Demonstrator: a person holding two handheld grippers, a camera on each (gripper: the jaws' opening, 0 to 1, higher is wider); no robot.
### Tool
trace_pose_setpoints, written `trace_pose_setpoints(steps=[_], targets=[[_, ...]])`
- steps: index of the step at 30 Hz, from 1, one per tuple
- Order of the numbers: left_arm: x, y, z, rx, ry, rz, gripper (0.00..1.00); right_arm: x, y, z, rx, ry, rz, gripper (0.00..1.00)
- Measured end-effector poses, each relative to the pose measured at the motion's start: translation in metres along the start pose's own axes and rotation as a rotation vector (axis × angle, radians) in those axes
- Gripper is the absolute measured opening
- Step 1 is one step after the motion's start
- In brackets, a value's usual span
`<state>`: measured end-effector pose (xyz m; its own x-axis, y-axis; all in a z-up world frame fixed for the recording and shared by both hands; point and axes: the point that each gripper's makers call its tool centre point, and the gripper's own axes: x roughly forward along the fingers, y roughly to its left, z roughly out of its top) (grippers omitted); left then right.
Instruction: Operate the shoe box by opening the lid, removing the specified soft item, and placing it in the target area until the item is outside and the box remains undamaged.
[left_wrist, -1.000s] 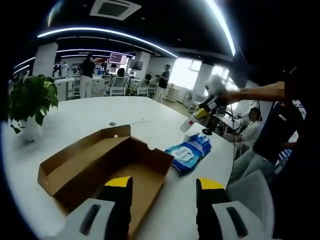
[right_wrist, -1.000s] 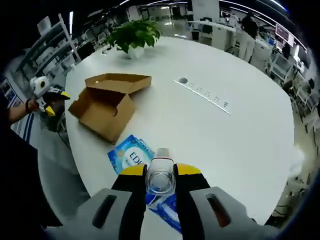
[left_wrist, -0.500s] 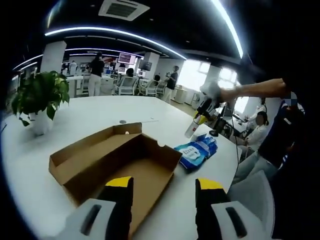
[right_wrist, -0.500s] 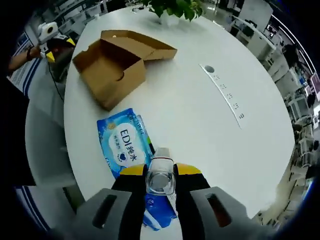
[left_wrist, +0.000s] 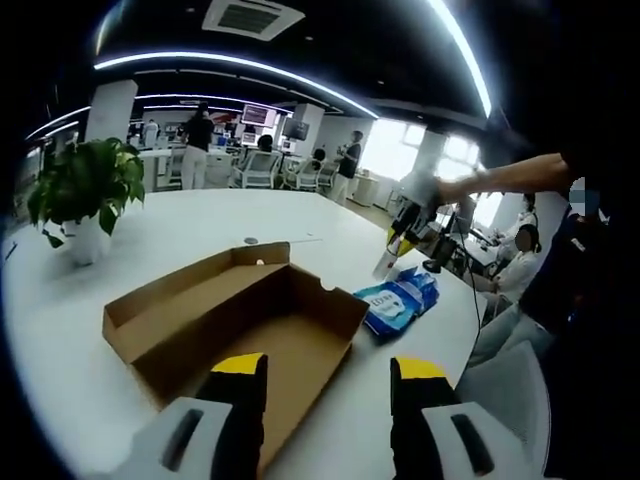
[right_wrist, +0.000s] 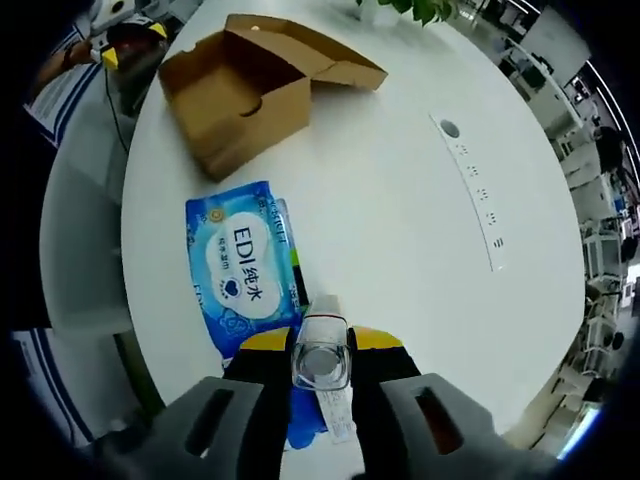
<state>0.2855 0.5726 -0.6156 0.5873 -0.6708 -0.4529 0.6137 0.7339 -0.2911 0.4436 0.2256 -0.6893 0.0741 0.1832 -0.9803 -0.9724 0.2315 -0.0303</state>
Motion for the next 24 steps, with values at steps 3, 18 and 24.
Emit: trace_pose_setpoints(steps=[3, 18, 24], targets=[[0.000, 0.000, -0.001, -0.003, 0.002, 0.003, 0.50, 0.003, 0.000, -0.001, -0.018, 0.012, 0.003, 0.19], [-0.003, -0.003, -0.010, -0.020, 0.010, 0.017, 0.50, 0.020, 0.002, -0.014, -0.130, 0.093, 0.027, 0.19], [-0.003, -0.004, -0.012, -0.025, 0.012, 0.020, 0.50, 0.021, 0.003, -0.014, -0.153, 0.099, 0.030, 0.19]])
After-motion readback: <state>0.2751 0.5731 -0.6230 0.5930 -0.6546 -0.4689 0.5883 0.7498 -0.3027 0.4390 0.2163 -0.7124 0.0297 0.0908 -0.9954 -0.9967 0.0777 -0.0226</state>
